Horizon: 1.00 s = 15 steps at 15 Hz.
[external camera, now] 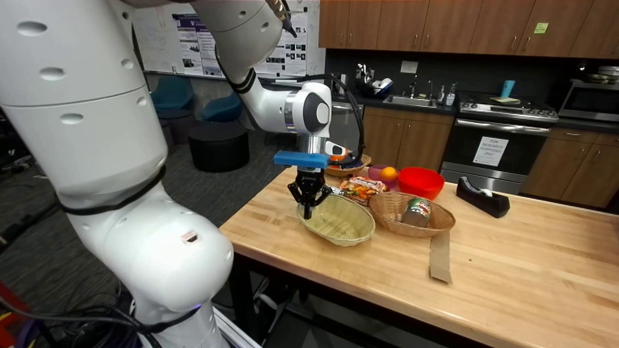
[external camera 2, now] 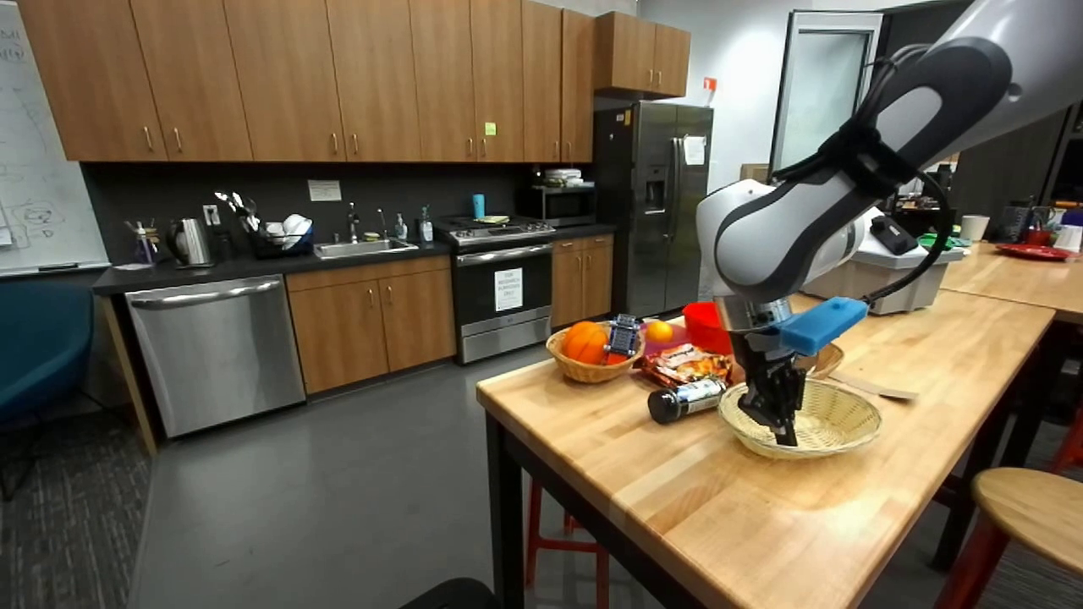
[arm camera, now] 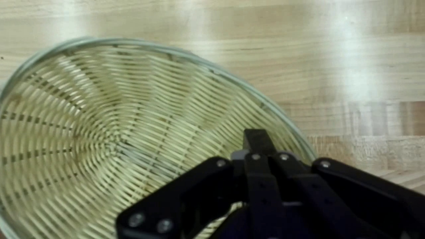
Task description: Move the left basket to the right
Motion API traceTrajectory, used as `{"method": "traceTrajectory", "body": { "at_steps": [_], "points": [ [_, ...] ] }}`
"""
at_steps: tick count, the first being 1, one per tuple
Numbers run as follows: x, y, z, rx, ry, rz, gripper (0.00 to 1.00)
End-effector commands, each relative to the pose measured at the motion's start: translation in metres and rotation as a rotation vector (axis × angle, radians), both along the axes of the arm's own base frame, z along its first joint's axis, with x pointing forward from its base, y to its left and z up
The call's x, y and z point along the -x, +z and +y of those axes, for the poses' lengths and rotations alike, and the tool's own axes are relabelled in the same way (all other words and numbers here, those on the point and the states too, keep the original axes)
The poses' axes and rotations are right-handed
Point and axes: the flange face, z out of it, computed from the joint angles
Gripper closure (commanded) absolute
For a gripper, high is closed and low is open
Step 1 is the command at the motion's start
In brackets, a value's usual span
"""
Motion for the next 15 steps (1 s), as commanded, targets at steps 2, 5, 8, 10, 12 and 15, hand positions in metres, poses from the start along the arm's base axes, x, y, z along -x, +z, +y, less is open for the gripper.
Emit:
{"method": "traceTrajectory", "body": {
  "at_steps": [2, 5, 8, 10, 12, 15],
  "points": [
    [-0.012, 0.002, -0.018, -0.005, 0.012, -0.022, 1.0],
    [-0.028, 0.005, -0.056, -0.005, -0.001, -0.052, 1.0],
    [-0.05, 0.01, -0.116, -0.014, -0.045, -0.1, 1.0],
    [-0.062, 0.014, -0.158, -0.019, -0.087, -0.123, 1.0],
    [-0.069, 0.019, -0.19, -0.022, -0.121, -0.145, 1.0],
    [-0.078, 0.025, -0.22, -0.019, -0.171, -0.166, 1.0]
  ]
}}
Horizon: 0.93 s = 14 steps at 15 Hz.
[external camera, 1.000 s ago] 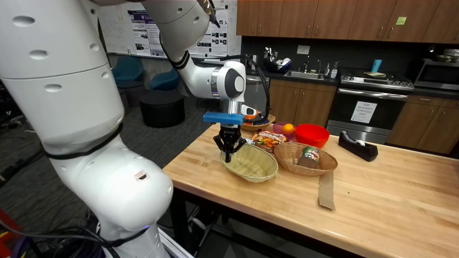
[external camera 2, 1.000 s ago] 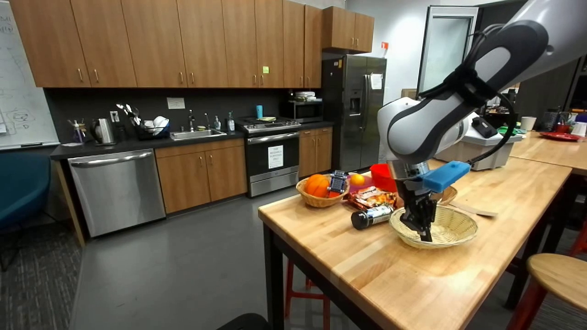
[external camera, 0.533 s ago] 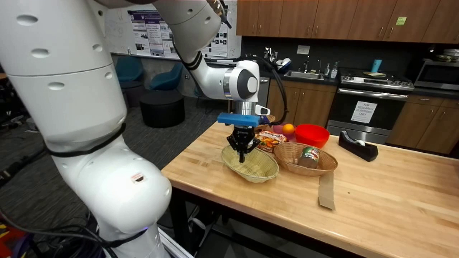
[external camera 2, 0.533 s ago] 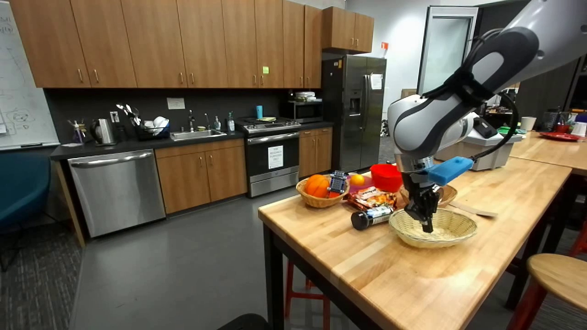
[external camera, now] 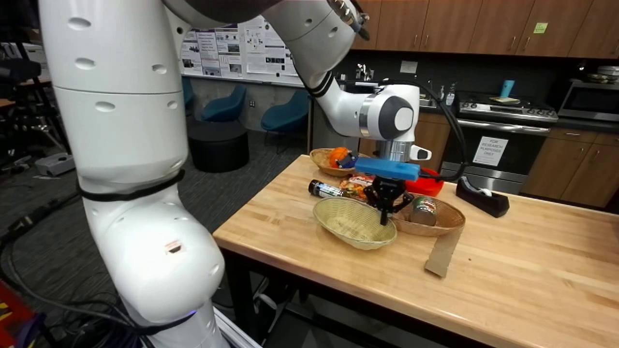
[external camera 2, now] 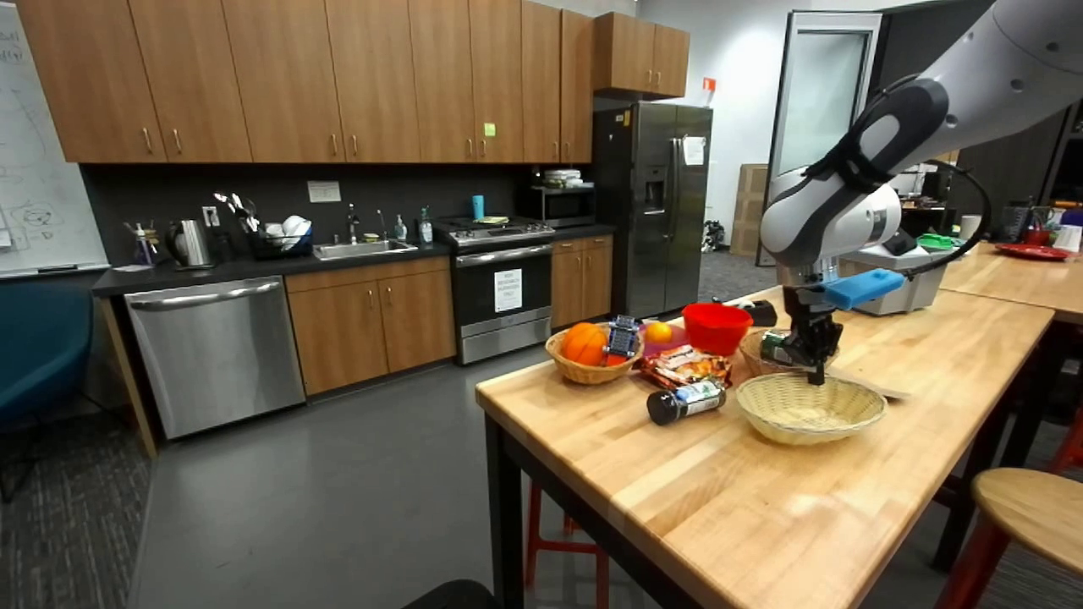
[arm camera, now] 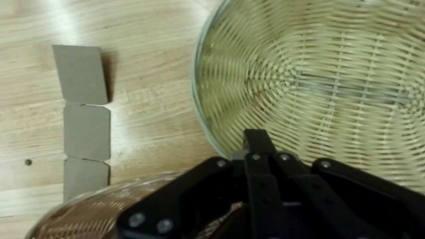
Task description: Move the left basket to the right
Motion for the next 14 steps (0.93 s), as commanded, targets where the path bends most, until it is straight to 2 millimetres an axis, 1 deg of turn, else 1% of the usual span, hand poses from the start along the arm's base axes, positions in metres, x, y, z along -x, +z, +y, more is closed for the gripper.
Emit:
{"method": "traceTrajectory", "body": {
  "at_steps": [1, 3, 4, 5, 6, 7, 10, 11, 13, 14],
  "points": [
    [-0.017, 0.007, -0.026, -0.002, -0.042, -0.029, 1.0],
    [-0.021, 0.012, -0.032, 0.005, -0.06, -0.044, 1.0],
    [-0.021, 0.013, -0.032, 0.003, -0.067, -0.047, 1.0],
    [-0.022, 0.013, -0.03, -0.002, -0.068, -0.047, 1.0],
    [-0.02, 0.012, -0.02, -0.011, -0.061, -0.036, 1.0],
    [-0.016, 0.009, -0.004, -0.021, -0.049, -0.019, 1.0],
    [0.009, 0.0, 0.067, -0.069, 0.023, 0.051, 1.0],
    [0.02, -0.003, 0.084, -0.09, 0.052, 0.07, 1.0],
    [0.035, -0.003, 0.131, -0.099, 0.095, 0.101, 1.0],
    [0.042, -0.002, 0.152, -0.093, 0.114, 0.111, 1.0]
  ]
}}
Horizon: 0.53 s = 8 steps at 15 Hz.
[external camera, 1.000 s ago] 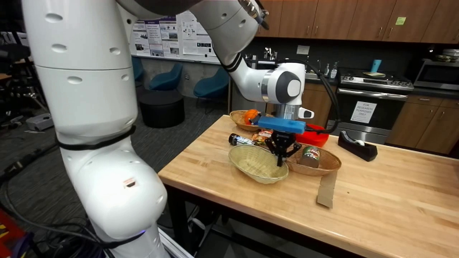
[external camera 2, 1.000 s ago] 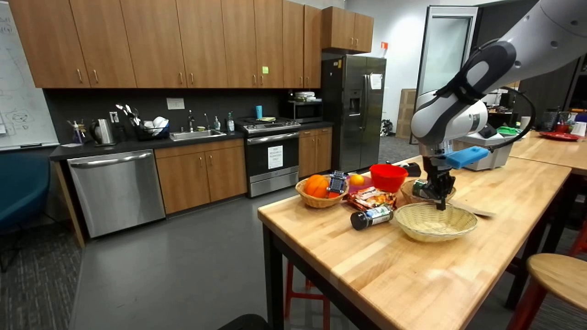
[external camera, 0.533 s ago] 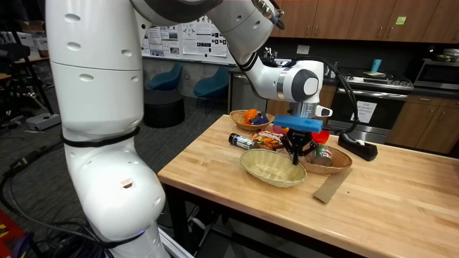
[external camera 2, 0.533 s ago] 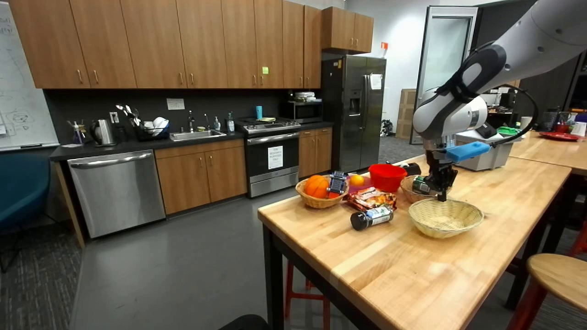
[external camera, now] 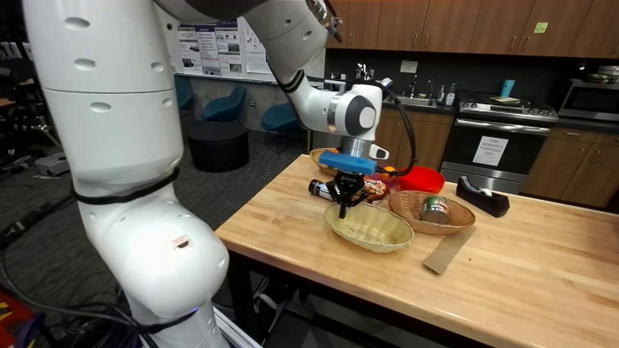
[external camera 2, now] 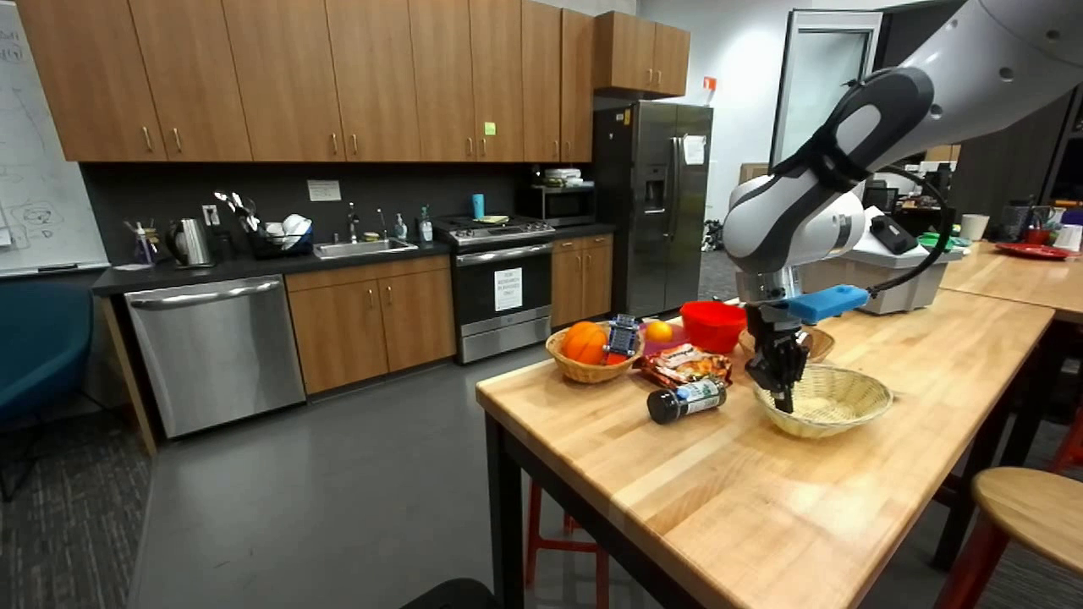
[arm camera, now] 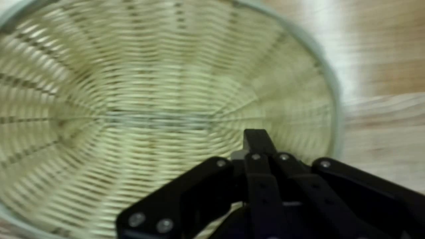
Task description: Move the left basket to the right
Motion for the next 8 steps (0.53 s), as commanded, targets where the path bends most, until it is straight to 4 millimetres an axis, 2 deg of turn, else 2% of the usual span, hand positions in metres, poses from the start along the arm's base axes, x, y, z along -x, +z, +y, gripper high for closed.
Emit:
{"method": "traceTrajectory", "body": {
  "at_steps": [1, 4, 8],
  "points": [
    [0.036, 0.018, 0.066, 0.002, 0.051, 0.017, 1.0],
    [0.045, 0.03, 0.102, 0.019, 0.082, 0.016, 1.0],
    [0.048, 0.041, 0.118, 0.024, 0.1, 0.025, 1.0]
  ]
}}
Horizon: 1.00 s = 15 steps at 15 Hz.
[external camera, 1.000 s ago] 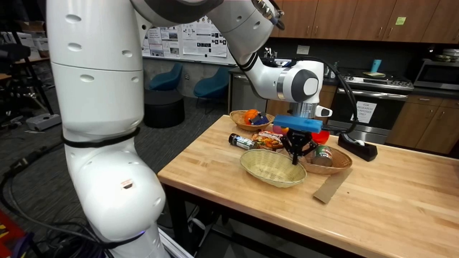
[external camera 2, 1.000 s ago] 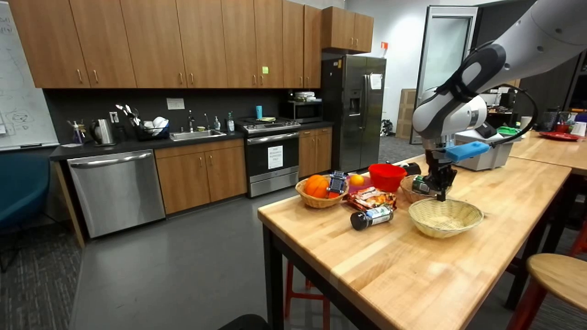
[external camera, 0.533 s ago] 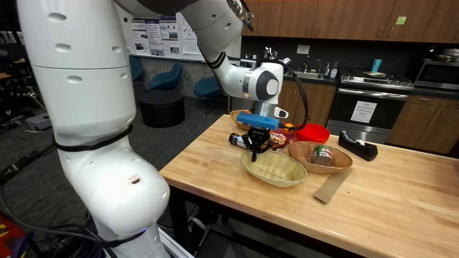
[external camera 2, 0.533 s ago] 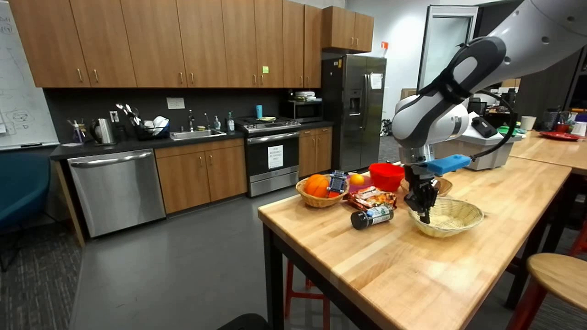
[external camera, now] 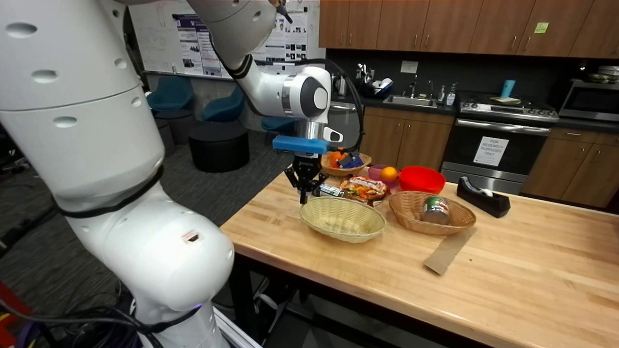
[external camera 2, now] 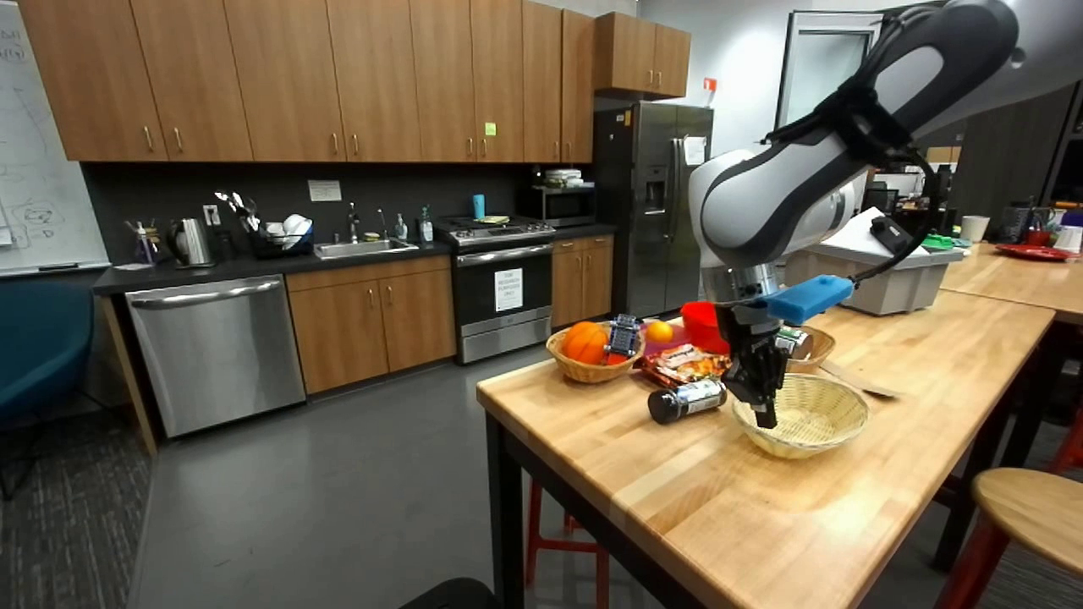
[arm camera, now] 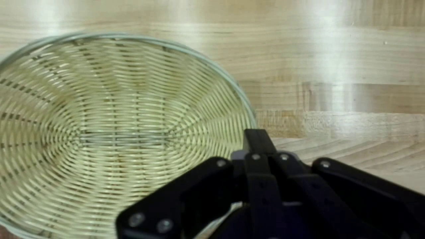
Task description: Move the left basket to the right
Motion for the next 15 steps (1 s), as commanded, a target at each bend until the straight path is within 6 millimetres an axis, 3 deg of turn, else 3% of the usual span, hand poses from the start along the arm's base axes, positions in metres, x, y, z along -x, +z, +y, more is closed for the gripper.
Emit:
{"method": "traceTrajectory", "body": {
  "at_steps": [1, 6, 15],
  "points": [
    [0.006, 0.011, 0.005, -0.011, -0.007, 0.009, 1.0],
    [-0.001, 0.012, -0.011, -0.02, -0.028, 0.023, 1.0],
    [-0.007, 0.01, -0.066, -0.033, -0.108, 0.021, 1.0]
  ]
}}
